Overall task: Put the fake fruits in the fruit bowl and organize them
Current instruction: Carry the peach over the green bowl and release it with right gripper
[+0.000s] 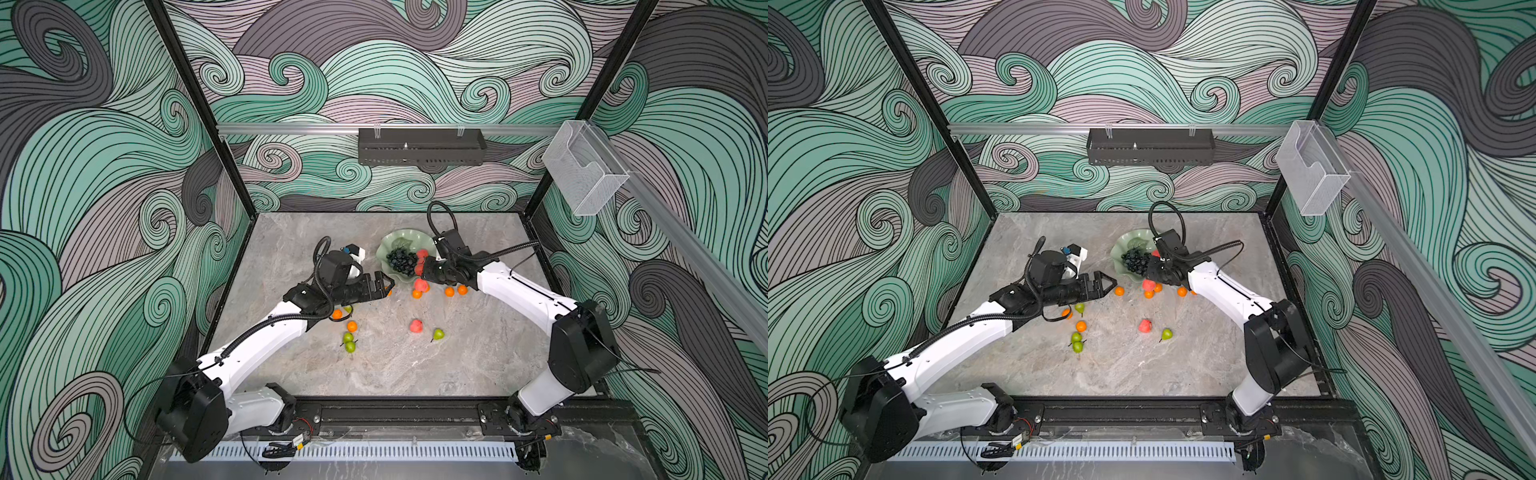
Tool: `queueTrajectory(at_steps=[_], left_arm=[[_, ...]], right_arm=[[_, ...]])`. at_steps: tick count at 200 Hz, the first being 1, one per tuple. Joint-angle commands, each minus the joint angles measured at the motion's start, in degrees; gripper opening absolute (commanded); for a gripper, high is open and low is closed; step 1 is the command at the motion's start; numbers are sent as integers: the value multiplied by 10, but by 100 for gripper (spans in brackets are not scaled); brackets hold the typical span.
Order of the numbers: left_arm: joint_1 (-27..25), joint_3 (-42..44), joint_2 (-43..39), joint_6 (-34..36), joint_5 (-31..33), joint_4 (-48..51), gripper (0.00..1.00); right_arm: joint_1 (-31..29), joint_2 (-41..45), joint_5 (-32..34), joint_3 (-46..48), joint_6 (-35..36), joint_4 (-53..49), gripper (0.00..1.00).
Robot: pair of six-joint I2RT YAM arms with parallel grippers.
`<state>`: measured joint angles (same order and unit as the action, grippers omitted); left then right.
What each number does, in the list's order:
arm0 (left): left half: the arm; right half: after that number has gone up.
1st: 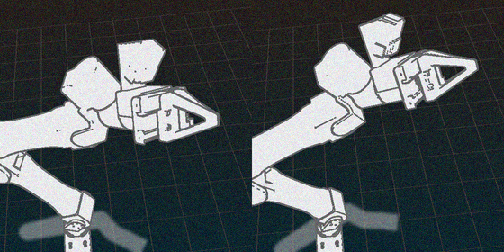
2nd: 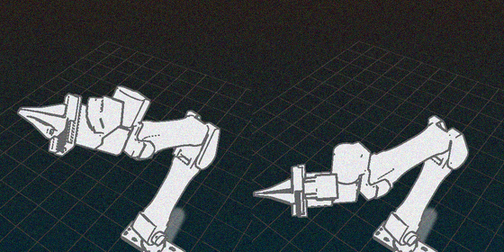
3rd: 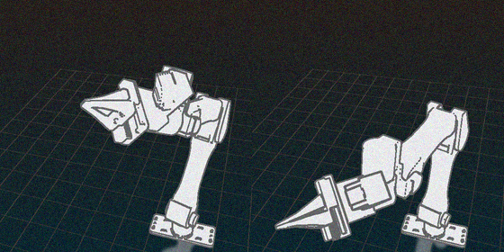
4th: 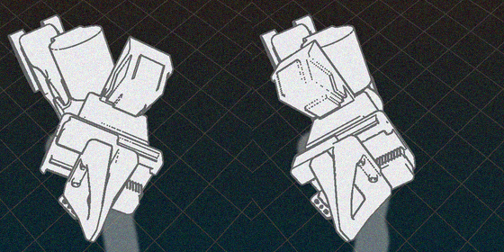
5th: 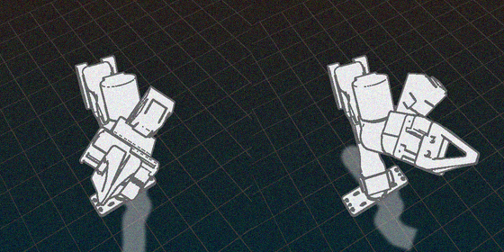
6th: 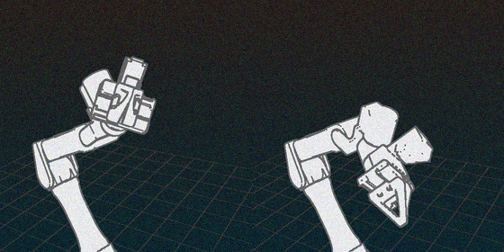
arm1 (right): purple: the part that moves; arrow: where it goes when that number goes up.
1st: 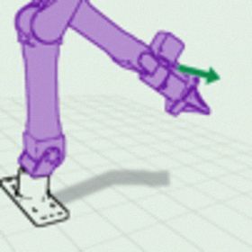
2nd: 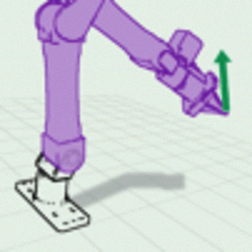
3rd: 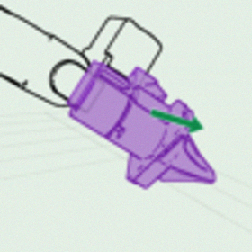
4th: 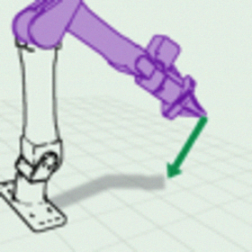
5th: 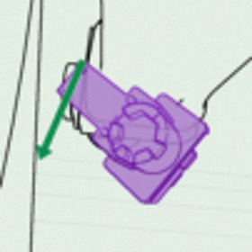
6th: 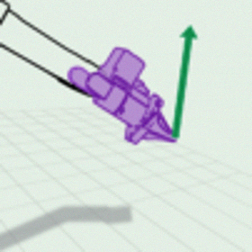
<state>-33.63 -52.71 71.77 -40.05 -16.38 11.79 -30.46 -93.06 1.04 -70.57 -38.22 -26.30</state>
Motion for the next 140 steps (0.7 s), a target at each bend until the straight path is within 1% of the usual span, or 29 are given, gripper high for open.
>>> queueTrajectory(at_steps=[1, 13, 38, 75, 97, 133, 140], left_arm=[[-8, -39, 27, 31, 30, -11, 99], [-10, -56, 44, 39, 39, -6, 99], [-10, -89, 73, 55, 62, 10, 99], [-10, -124, 93, 81, 87, 30, 99], [-10, -130, 94, 92, 92, 36, 99], [-9, -128, 94, 92, 96, 37, 99], [-9, -126, 110, 91, 95, 36, 99]], right_arm=[[0, -13, 78, -34, -52, 0, 0], [0, -28, 94, -49, -55, -1, 0], [0, -72, 105, -86, -52, -5, 0], [3, -132, 118, -137, -41, -20, 0], [5, -162, 114, -157, -37, -26, 0], [7, -201, 107, -182, -34, -34, 0], [7, -208, 108, -186, -33, -34, 0]])
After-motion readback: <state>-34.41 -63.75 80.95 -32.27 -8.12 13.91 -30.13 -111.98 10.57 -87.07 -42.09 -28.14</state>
